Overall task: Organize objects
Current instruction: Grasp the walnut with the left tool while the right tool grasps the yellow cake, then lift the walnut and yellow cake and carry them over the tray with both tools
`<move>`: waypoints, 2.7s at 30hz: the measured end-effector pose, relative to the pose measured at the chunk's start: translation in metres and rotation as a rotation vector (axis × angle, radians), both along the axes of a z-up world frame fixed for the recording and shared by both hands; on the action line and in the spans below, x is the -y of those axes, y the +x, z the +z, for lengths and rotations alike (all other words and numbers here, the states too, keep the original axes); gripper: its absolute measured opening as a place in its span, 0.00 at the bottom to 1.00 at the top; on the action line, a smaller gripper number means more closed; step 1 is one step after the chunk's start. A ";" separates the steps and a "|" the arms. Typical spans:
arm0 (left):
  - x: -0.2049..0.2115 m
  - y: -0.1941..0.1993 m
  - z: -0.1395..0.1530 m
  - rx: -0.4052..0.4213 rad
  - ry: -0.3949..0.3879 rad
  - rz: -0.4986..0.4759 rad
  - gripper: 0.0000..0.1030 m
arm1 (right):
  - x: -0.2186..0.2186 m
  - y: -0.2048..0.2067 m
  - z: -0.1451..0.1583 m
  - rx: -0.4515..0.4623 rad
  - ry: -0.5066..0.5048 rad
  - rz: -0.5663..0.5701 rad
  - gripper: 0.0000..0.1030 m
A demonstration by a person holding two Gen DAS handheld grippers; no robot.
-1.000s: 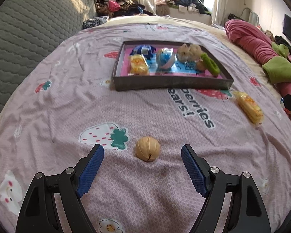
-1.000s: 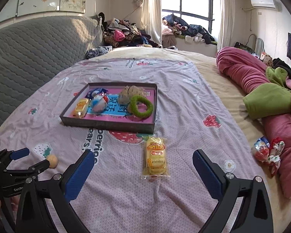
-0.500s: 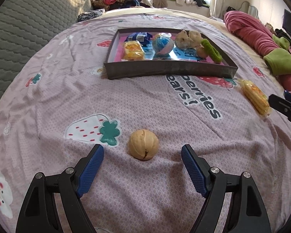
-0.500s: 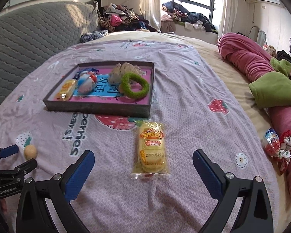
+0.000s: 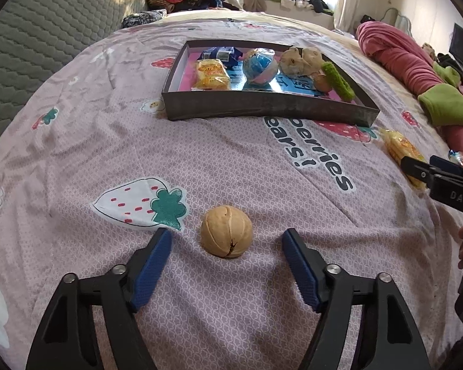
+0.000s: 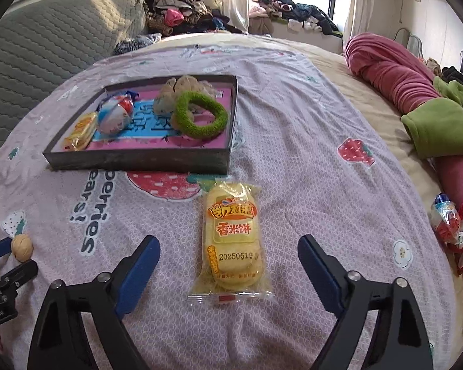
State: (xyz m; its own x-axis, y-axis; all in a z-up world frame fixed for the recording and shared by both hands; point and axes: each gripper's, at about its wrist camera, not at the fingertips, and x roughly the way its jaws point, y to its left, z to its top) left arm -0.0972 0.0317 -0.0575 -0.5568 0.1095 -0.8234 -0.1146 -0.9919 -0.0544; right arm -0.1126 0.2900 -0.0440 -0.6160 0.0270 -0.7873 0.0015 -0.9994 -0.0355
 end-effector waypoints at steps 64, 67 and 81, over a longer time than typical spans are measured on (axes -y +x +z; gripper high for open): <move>-0.034 -0.095 0.169 -0.296 0.071 -0.052 0.33 | 0.048 -0.014 0.165 -0.389 -0.167 0.183 0.40; -0.038 -0.112 0.181 -0.322 0.057 -0.061 0.33 | 0.049 -0.028 0.175 -0.413 -0.157 0.189 0.40; -0.037 -0.179 0.155 -0.362 0.085 -0.055 0.33 | 0.061 -0.082 0.165 -0.500 -0.190 0.189 0.40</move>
State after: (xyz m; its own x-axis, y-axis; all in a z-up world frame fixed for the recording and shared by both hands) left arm -0.2759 0.0691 0.0979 -0.8017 0.2067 -0.5609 -0.1945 -0.9775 -0.0823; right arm -0.1945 0.2289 0.1215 -0.8955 -0.2339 -0.3787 0.2106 -0.9722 0.1026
